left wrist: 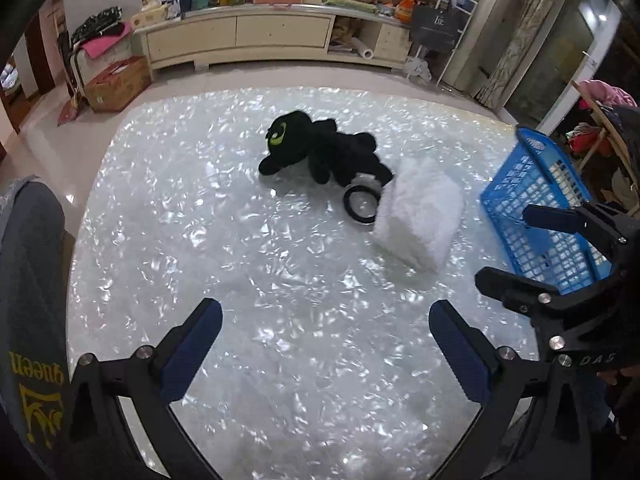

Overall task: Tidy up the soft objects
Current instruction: 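Withdraw both grippers from the basket toward the white knitted towel, then grasp the white knitted towel with the right gripper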

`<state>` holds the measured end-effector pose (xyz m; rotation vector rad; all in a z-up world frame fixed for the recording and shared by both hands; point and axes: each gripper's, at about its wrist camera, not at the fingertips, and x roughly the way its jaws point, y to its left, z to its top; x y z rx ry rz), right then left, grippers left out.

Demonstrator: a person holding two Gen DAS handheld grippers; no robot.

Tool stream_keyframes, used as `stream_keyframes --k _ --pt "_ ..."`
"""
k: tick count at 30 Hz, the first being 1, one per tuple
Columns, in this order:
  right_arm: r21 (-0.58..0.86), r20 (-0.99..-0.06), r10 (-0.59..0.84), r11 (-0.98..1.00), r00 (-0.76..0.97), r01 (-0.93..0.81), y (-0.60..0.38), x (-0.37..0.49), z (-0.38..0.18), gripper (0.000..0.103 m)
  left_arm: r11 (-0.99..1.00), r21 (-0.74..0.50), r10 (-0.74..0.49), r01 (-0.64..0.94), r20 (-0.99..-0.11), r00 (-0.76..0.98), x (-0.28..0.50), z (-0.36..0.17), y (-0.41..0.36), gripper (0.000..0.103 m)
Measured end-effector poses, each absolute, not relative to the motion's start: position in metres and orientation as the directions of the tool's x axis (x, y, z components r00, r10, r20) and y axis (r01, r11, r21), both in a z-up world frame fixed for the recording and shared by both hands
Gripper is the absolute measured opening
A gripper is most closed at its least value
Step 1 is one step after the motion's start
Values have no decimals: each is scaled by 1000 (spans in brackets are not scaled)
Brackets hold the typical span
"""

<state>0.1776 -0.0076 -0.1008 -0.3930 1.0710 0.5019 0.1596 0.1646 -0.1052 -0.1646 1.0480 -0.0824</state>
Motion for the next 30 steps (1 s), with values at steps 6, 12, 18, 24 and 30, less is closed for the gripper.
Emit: stream_keyframes --k 6,12,18,24,30 --pt "-69 -926 165 808 339 -585 8 199 -132 76 990 -141 -117 -15 -866 486 180 -126 174 103" --pt "-80 -939 136 806 315 -587 17 220 -156 67 991 -131 -114 -5 -875 471 195 -144 176 103" --pt "-98 -953 96 799 286 -594 29 235 -180 57 991 -133 -118 -1 -886 448 205 -164 179 103" --pt "-144 -951 56 790 304 -595 37 237 -189 56 988 -150 -124 -24 -889 440 207 -170 186 103" --pt "-191 -933 30 802 358 -565 34 232 -187 33 988 -154 -131 -16 -888 440 203 -168 188 103"
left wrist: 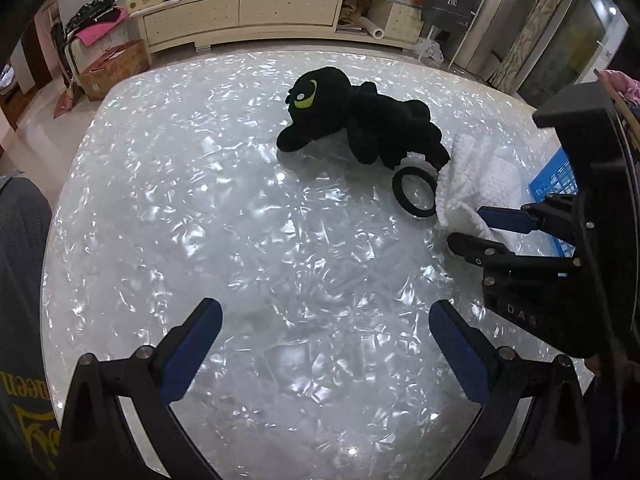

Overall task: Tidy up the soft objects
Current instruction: 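Grasp the white knitted towel with the right gripper, then carry the white towel into the basket with the right gripper while the left gripper grasps the black hair tie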

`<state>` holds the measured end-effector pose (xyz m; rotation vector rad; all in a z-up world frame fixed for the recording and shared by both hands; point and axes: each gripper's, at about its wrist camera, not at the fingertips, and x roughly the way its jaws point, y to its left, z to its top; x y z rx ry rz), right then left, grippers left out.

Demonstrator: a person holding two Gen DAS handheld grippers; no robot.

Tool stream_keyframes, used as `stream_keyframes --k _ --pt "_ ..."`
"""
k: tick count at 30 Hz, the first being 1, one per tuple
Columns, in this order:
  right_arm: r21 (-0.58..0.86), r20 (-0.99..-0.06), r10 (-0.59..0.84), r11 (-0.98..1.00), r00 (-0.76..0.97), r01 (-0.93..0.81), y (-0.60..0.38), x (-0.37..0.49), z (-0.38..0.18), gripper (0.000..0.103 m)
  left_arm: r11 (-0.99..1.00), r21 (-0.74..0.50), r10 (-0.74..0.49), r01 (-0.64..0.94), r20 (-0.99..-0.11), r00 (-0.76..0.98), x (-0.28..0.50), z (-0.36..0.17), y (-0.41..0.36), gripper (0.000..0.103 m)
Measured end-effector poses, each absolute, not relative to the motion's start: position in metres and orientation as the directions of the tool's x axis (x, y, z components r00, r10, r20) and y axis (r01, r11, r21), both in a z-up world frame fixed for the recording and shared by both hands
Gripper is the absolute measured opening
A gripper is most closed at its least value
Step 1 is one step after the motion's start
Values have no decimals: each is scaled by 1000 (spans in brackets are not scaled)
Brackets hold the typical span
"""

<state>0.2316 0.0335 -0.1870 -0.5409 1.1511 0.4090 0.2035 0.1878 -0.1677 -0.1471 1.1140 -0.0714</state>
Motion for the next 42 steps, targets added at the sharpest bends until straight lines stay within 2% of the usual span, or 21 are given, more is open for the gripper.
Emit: stream_keyframes --k 6,9,22,30,42 --pt "-225 -917 16 804 399 -551 39 222 -186 16 984 -178 -158 -2 -880 448 199 -162 188 103" --pt "-191 -920 42 820 391 -539 36 214 -178 13 980 -200 -183 10 -872 455 196 -158 188 103" --pt "-86 -904 164 835 395 -544 -2 181 -119 12 970 -242 -204 -19 -857 473 184 -121 179 103" --pt "-77 -863 224 827 452 -557 -38 167 -73 12 980 -198 -169 -17 -875 454 184 -105 156 103" --pt "-62 -781 262 871 567 -488 -122 151 2 12 992 -124 -116 8 -895 430 210 -99 121 103"
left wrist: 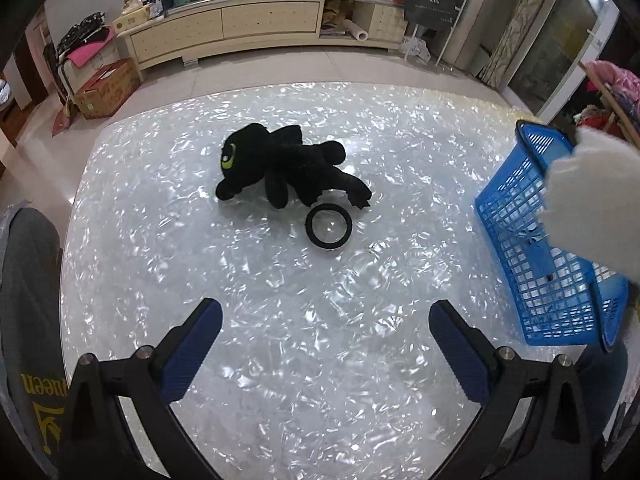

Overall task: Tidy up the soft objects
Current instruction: 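Carry the white towel into the basket with the right gripper while the left gripper grasps the black hair tie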

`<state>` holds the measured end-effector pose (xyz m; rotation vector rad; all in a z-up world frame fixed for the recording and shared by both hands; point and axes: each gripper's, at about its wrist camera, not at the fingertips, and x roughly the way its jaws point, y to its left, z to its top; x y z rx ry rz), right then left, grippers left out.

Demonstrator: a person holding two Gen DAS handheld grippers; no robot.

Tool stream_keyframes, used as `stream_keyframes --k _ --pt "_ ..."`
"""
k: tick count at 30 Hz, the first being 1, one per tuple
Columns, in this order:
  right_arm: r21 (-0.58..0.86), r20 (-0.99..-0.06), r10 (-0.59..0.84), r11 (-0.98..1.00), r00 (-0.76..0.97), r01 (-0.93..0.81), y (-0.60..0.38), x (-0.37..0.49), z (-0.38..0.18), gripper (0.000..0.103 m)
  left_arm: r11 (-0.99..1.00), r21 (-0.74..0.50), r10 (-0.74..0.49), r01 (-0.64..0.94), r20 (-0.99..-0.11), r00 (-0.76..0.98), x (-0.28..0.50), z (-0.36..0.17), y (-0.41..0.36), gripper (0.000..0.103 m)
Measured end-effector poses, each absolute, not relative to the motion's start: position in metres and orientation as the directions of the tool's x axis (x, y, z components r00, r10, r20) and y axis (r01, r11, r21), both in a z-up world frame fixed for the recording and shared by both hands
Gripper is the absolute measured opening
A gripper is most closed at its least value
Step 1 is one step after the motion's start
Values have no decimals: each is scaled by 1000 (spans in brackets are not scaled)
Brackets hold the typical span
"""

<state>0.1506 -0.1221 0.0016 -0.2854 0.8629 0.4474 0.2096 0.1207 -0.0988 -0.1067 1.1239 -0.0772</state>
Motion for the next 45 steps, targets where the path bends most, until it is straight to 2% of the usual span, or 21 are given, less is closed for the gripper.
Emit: stream_keyframes --k 12,17,28,38,41,45 --pt "-86 -755 190 920 627 -382 -181 165 1 11 995 -97 -85 -12 -920 382 243 -127 108 103" --pt "-181 -757 98 919 646 -352 -186 179 -20 11 996 -89 -75 -22 -930 359 259 -142 108 103" --pt "-300 -757 40 865 652 -402 -171 201 -52 11 997 -52 -32 -58 -950 311 294 -181 116 103" --pt "-268 -807 54 854 588 -446 -174 214 -76 11 999 -23 -7 -49 -954 301 316 -200 120 102" --pt "-249 -835 48 856 548 -454 -173 217 -88 11 999 -1 11 -41 -952 307 324 -204 118 100" --pt "-174 -878 72 872 473 -457 -177 221 -98 11 1000 -3 5 -26 -949 317 331 -201 115 86"
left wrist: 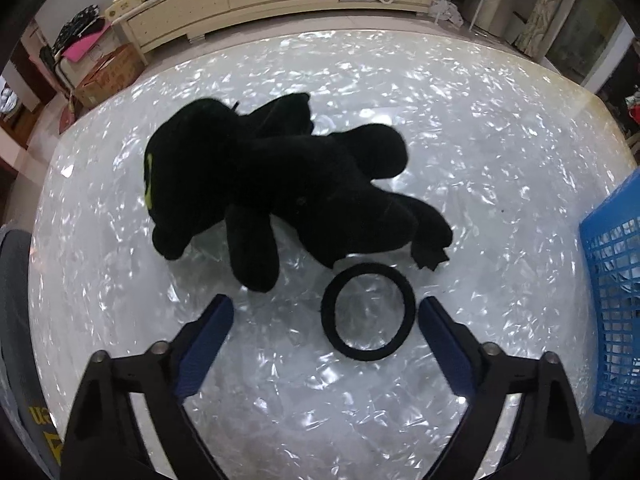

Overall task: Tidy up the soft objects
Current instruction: 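Carry the white towel into the basket with the right gripper while the left gripper grasps the black hair tie, then carry the black hair tie over the basket and drop it onto the towel with the left gripper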

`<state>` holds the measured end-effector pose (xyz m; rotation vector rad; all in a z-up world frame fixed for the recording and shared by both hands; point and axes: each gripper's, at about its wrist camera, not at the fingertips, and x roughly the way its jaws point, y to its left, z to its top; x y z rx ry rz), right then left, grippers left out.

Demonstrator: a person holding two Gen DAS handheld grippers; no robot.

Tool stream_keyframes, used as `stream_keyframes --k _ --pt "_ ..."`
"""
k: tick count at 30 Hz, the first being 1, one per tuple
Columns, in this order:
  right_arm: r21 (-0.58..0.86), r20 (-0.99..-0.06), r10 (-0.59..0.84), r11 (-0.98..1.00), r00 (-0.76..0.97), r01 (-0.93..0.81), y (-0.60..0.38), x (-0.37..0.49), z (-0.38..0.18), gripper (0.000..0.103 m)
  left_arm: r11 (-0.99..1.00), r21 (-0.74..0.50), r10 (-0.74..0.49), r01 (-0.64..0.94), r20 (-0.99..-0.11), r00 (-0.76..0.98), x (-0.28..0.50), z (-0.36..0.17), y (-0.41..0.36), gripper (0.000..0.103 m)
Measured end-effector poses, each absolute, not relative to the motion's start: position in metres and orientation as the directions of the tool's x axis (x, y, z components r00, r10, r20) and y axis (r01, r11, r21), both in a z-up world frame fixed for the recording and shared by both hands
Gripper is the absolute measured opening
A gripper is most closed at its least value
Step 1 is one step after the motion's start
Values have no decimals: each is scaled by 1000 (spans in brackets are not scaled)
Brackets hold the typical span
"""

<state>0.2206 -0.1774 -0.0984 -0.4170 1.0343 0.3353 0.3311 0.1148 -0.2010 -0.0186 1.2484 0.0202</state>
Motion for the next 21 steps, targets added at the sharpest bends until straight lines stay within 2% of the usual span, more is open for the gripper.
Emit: stream_keyframes --k 2,4,6,8,10,14,16,18,21 --pt "-152 -891 78 878 447 -455 -179 220 -102 12 1000 -4 1 -16 -949 315 333 -199 114 80" --pt "-135 -896 87 882 436 -451 -181 220 -102 13 1000 -5 0 -14 -952 308 335 -197 112 69" --pt "-121 -898 94 886 431 -447 -182 219 -102 13 1000 -7 -6 -4 -951 310 335 -196 111 62" --pt "-112 -901 98 889 423 -444 -183 218 -101 15 1000 -8 -12 12 -950 314 334 -195 107 53" --pt "-96 -907 104 892 409 -441 -186 217 -101 18 1000 -11 -18 22 -950 313 330 -193 103 38" --pt "-62 -918 119 899 378 -434 -186 217 -105 27 999 -16 -28 42 -951 308 318 -187 92 26" --pt "-43 -923 129 902 363 -429 -188 216 -106 30 999 -25 -38 48 -950 309 311 -186 91 13" --pt "-32 -930 126 909 347 -417 -190 216 -108 33 998 -37 -49 47 -951 307 302 -185 90 8" --pt "-20 -937 120 918 327 -396 -195 218 -109 44 997 -68 -77 42 -952 296 290 -185 94 7"
